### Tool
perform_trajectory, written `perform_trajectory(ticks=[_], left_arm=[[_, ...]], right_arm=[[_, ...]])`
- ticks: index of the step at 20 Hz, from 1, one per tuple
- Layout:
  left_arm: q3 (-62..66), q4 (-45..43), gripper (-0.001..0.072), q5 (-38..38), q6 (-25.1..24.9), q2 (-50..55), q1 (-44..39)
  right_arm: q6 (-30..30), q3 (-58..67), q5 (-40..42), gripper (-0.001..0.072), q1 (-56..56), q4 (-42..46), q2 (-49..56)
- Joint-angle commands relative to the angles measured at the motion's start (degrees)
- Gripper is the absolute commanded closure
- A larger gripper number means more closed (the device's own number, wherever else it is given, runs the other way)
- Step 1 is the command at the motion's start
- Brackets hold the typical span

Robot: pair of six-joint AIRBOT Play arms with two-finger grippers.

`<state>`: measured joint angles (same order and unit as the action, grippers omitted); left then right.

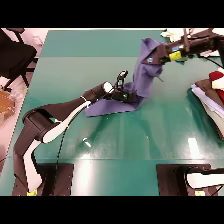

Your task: Fold the shirts.

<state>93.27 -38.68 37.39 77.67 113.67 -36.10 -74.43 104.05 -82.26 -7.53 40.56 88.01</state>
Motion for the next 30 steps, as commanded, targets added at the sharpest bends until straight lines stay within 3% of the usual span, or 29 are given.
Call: perform_trajectory(ticks=[1,3,4,7,12,15,16,17,18,21,27,30], left_arm=[[0.52,-5.22,0.0691,7.82,8.59,-2.32,6.12],[0.46,-21.84,0.0690,19.52,18.71,-7.45,12.52],[0.46,-32.06,0.0689,26.29,21.49,-11.06,15.56],[0.46,-52.85,0.0688,37.18,22.84,-23.47,22.32],[0.46,-56.83,0.0688,35.89,22.75,-43.63,28.65],[0.46,-57.11,0.0688,36.81,21.40,-51.80,28.63],[0.46,-57.16,0.0688,37.38,21.22,-53.57,28.63],[0.46,-57.37,0.0688,37.86,20.65,-54.97,28.63],[0.48,-57.37,0.0688,38.32,19.76,-55.89,28.63],[0.26,-57.24,0.0688,40.65,17.79,-56.59,28.63],[-0.02,-57.00,0.0687,42.82,16.79,-56.59,28.63],[-1.20,-54.86,0.0687,42.69,16.81,-56.59,28.63]], right_arm=[[-1.33,0.37,1.92,0.0694,-4.15,0.09,0.22],[-1.66,0.37,2.03,0.0694,-4.22,-0.07,0.35],[-1.68,0.37,2.36,0.0694,-4.31,-0.07,0.39],[-1.77,0.37,3.43,0.0694,-6.56,-0.07,0.76],[-3.21,0.37,8.31,0.0694,-19.04,0.04,9.53],[-4.20,0.37,19.41,0.0692,-28.04,-0.46,18.21],[-4.20,0.37,23.98,0.0595,-30.49,-1.64,20.87],[-4.20,0.39,26.51,0.0273,-32.17,-5.01,23.12],[-4.17,0.37,26.75,0.0084,-32.74,-9.44,24.79],[-3.54,0.37,23.56,0.0086,-29.90,-13.09,24.30],[-10.67,0.35,9.25,0.0099,-11.91,12.04,14.75],[-10.47,0.24,0.22,0.0095,-2.43,10.93,17.31]])
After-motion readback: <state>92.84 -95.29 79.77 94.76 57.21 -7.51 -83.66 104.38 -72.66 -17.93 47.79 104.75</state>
